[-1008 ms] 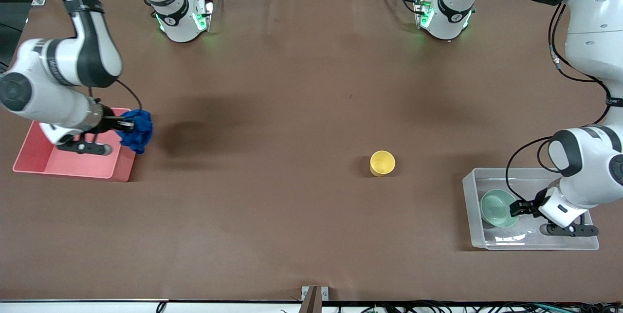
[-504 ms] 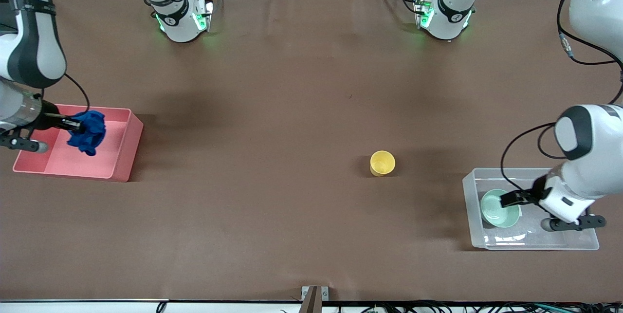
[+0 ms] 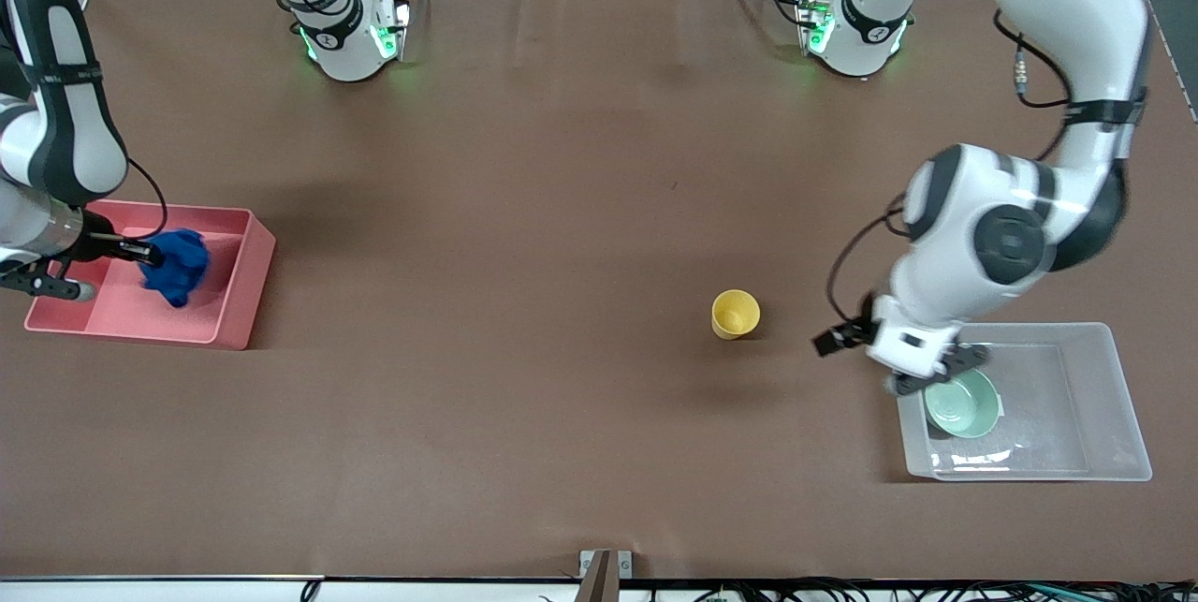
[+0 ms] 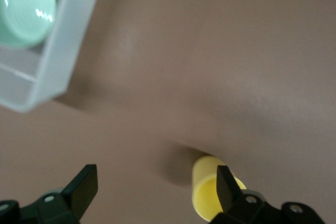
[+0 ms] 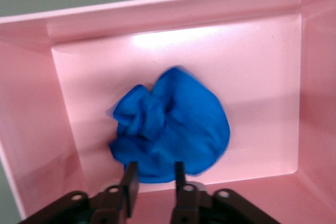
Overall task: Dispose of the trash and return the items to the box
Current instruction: 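Raise the right gripper from the bin while the left gripper reaches the cup, then grasp the yellow cup with the left gripper and lift it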
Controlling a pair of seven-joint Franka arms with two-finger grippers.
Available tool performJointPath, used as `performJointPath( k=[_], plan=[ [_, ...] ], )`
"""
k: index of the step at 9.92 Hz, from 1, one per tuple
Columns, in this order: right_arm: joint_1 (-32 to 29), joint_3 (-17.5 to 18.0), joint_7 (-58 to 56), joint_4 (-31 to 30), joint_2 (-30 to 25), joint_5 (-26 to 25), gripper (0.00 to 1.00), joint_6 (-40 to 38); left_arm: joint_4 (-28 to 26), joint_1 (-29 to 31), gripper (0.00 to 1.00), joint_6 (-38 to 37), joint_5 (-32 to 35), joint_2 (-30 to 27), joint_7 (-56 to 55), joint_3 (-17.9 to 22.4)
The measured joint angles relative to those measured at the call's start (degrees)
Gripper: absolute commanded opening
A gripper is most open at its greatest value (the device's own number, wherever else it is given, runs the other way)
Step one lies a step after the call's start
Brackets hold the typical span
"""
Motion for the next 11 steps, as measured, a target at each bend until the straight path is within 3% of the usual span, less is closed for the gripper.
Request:
performJointPath(
  k=[2,6,7,9,10,11],
  plan=[
    [0.0,0.4,-0.1,1.2,-0.8,0.0,1.0,-1.8,-5.1,-5.0,1.0,5.9,3.1,0.0,-11.7,0.0],
    [4.2,1.5,-0.1,4.9,-11.8,0.0,1.0,-10.8,-14.6,-6.4,0.66,16.2,3.7,0.4,-17.9,0.1],
    [6.1,1.6,0.8,5.7,-15.2,0.0,1.0,-14.0,-15.0,-6.4,0.56,17.0,3.7,0.9,-18.1,0.1],
    [10.1,1.8,4.3,10.2,-19.3,0.0,1.0,-23.7,-15.1,-6.4,0.09,18.6,3.7,2.5,-18.1,0.1],
    [11.8,1.8,6.0,13.1,-19.8,0.0,1.0,-28.1,-15.1,-6.4,0.0,19.2,3.8,3.3,-18.1,0.1],
    [13.2,1.9,6.9,15.7,-20.0,0.0,1.0,-31.3,-15.0,-6.4,0.0,19.7,4.0,3.9,-18.1,0.1]
  ],
)
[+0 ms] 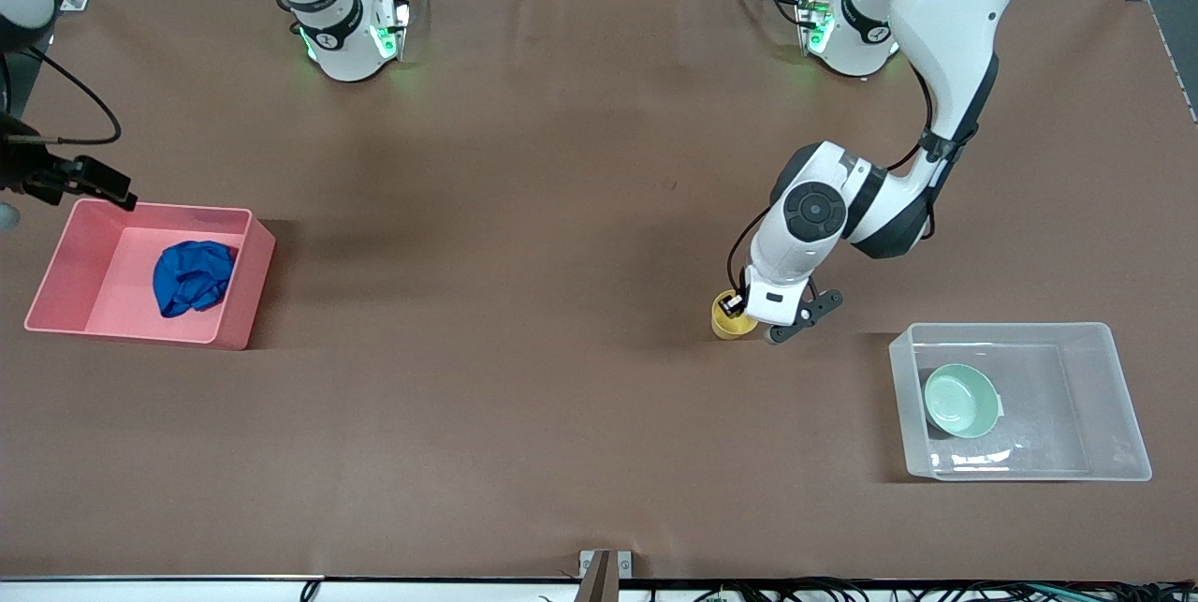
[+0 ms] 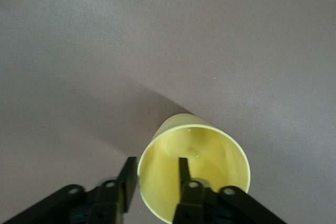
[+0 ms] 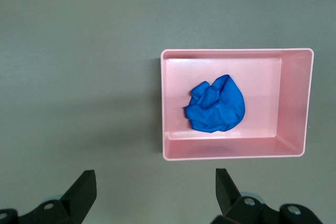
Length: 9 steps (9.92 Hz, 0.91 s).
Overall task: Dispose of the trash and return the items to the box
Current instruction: 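Grasp the yellow cup with the left gripper and lift it, then place the yellow cup into the green bowl with the left gripper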
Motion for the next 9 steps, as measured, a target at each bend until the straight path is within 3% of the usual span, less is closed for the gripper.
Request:
performJointPath(
  k=[3,6,9],
  plan=[
    [2.9,0.1,0.4,3.5,-1.7,0.0,1.0,-4.4,3.0,0.7,0.0,0.0,0.2,-0.3,0.0,0.1],
    [4.2,0.1,0.5,6.3,-2.9,0.0,1.0,-7.3,14.6,3.3,0.0,-14.5,0.4,-3.1,2.4,0.3],
    [5.5,0.1,1.7,9.3,-3.0,0.0,1.0,-7.7,20.4,12.1,0.0,-20.9,0.7,-4.0,20.3,0.6]
  ],
)
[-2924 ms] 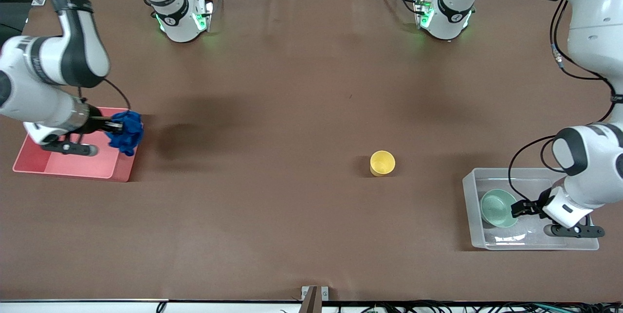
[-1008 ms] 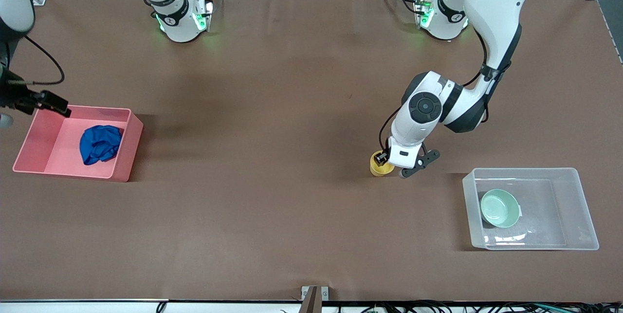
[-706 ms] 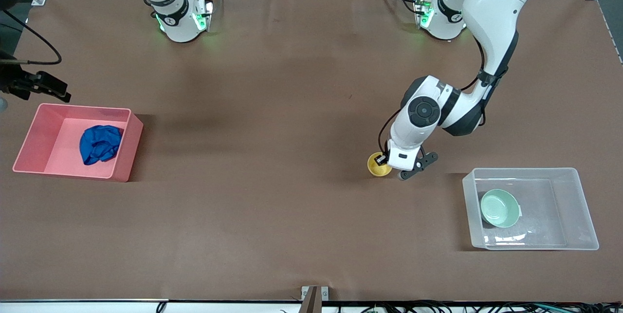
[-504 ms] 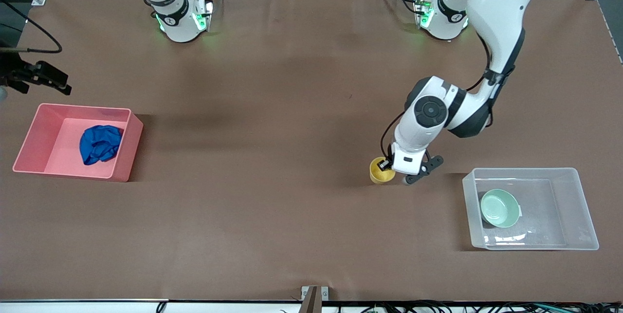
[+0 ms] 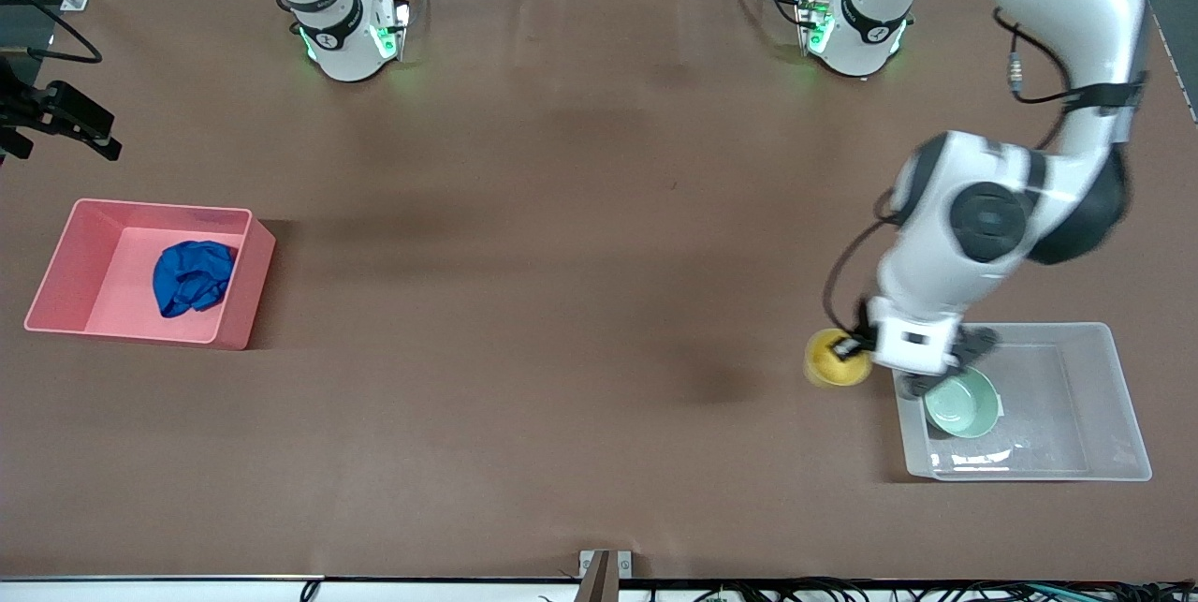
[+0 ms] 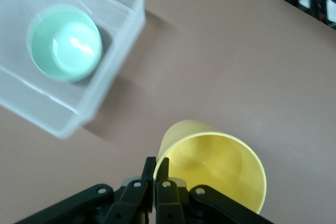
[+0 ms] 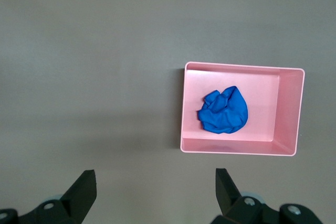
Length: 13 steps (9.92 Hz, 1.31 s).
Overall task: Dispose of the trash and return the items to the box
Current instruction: 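Place the yellow cup into the green bowl with the left gripper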
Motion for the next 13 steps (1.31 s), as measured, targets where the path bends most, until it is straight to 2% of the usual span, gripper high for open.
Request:
performJointPath(
  k=[2,5,9,10,11,12,13],
  plan=[
    [1.3,0.0,1.3,1.0,0.0,0.0,1.0,0.0,-0.2,7.2,0.0,-0.1,0.0,0.3,14.0,0.1],
    [1.8,0.0,1.5,3.2,0.1,0.0,1.0,-0.1,-0.4,14.7,0.0,0.9,0.0,2.4,29.0,0.1],
    [2.5,0.0,1.8,3.4,1.0,0.0,1.0,-1.6,-0.6,18.4,0.0,11.9,0.0,10.1,36.3,0.1],
    [2.6,0.0,1.8,3.4,1.0,0.0,1.0,-2.5,-0.6,18.5,0.04,13.8,0.0,12.0,36.8,0.1],
    [2.6,0.0,1.8,3.4,1.0,0.0,1.0,-2.8,-0.5,18.5,0.28,14.6,0.0,13.2,37.0,0.1],
    [2.6,-0.1,1.8,3.5,1.0,0.0,1.0,-2.8,-0.5,18.5,0.72,14.7,0.0,13.9,37.1,0.1],
    [2.6,-0.2,1.8,3.6,1.1,0.0,1.0,-2.8,-0.5,18.5,1.0,14.7,0.0,14.0,37.1,0.1]
  ],
)
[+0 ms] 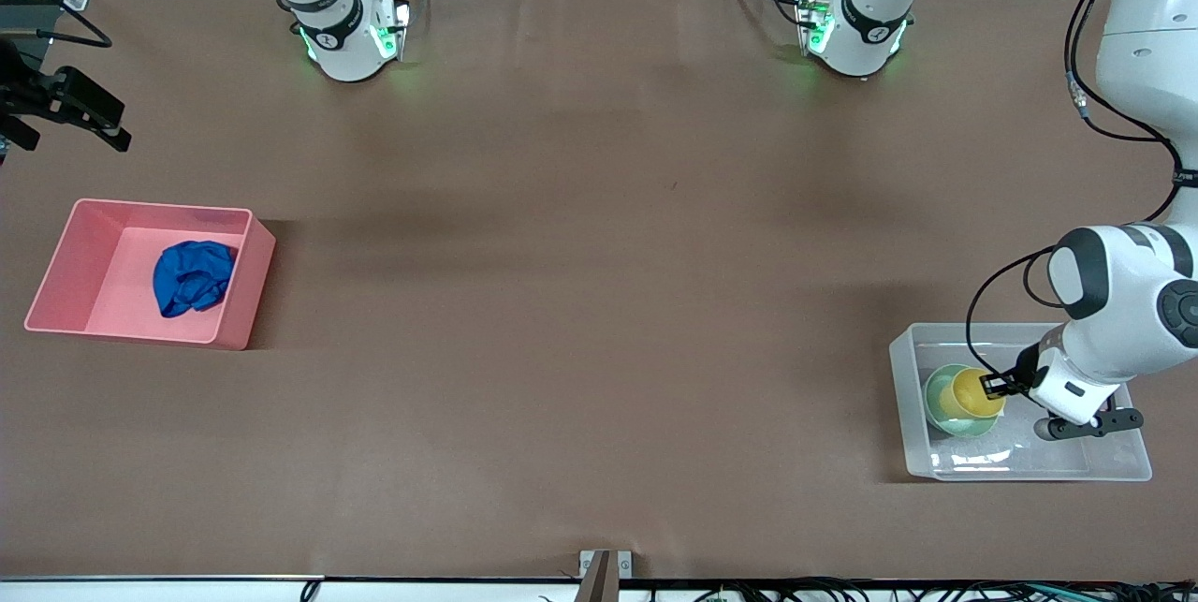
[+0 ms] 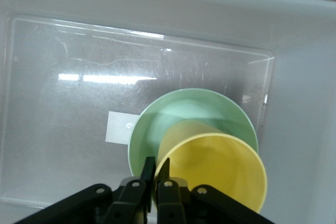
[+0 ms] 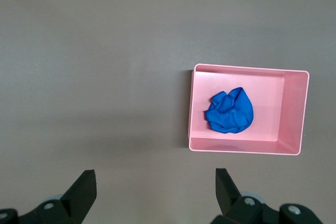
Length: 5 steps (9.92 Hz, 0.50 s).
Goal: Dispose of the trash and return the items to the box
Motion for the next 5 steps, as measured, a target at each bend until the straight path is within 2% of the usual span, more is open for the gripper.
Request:
performJointPath(
  k=[3,5],
  plan=[
    [0.0,-0.2,0.0,0.9,0.5,0.0,1.0,0.1,0.9,0.0,1.0,0.0,0.0,-0.7,0.0,-0.3],
    [0.0,-0.2,0.0,2.6,1.7,0.0,1.0,0.1,1.9,0.0,1.0,-3.8,0.0,-4.7,0.1,-1.4]
  ],
)
